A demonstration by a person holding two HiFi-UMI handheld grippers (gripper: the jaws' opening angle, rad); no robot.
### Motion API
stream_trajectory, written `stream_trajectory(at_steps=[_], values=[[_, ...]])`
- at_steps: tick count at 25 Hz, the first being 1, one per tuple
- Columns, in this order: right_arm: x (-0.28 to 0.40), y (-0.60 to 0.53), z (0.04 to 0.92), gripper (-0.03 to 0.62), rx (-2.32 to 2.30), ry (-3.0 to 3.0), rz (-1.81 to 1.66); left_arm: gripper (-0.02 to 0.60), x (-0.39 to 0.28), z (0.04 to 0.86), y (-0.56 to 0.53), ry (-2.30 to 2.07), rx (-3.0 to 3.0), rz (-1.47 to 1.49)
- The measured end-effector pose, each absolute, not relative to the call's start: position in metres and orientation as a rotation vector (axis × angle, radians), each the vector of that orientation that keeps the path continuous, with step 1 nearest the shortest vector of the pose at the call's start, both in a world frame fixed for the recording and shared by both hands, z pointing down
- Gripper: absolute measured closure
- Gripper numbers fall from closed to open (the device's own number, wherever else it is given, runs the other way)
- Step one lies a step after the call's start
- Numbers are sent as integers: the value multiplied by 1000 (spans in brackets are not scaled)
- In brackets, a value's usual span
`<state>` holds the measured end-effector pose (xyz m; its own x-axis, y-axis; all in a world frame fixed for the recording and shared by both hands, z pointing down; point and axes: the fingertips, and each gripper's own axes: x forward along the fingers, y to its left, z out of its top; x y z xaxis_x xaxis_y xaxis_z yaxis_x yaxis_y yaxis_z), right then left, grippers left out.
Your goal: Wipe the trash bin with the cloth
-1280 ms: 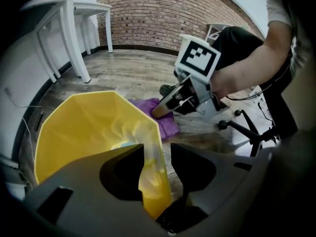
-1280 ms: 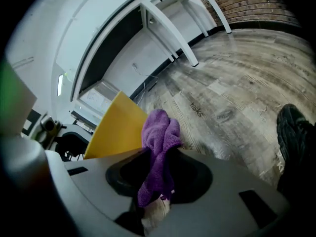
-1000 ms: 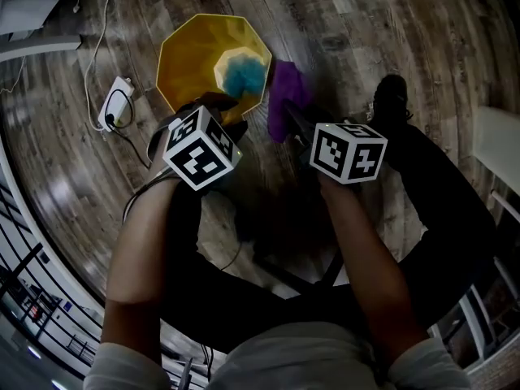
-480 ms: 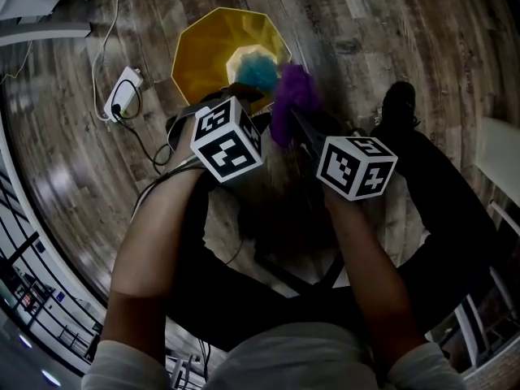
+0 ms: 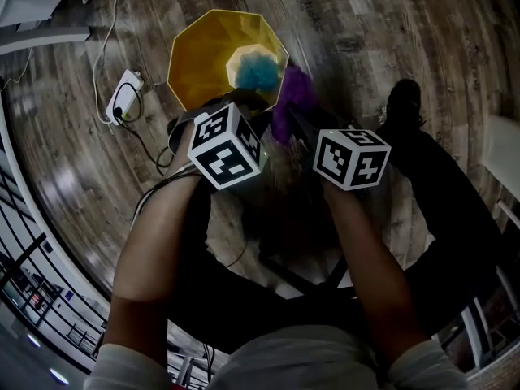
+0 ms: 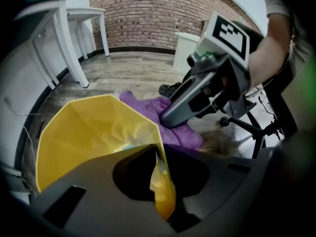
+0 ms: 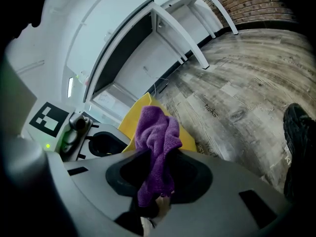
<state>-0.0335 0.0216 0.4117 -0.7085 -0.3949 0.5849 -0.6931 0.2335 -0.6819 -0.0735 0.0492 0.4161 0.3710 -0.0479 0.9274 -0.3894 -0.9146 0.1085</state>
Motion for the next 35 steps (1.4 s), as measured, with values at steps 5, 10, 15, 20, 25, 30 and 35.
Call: stream_trajectory(at_steps=[5,10,15,20,25,30,35], values=[[-35,15,440,480,1006,-2176,1491,538,-72,415,48,-386,2315,1523],[-36,13,466,480,1000,-2132,1534,537,-68,413,47,-386,2307,1488],[-39,13,493,480,983,-2095,1534,537,-64,412,48,-381,2299,1462],[-39,8,526,480,968,-2036,1526,537,-61,410,42,-408,2295,1408],[-41,2,558,480,939,-1981,1517,537,-59,408,32,-469,2289,1356],[-41,-5,583,480,940,-1941,1510,537,-52,406,24,-516,2267,1303],[-41,-8,609,480,926,-1897,1479,537,-45,404,14,-565,2257,1242]])
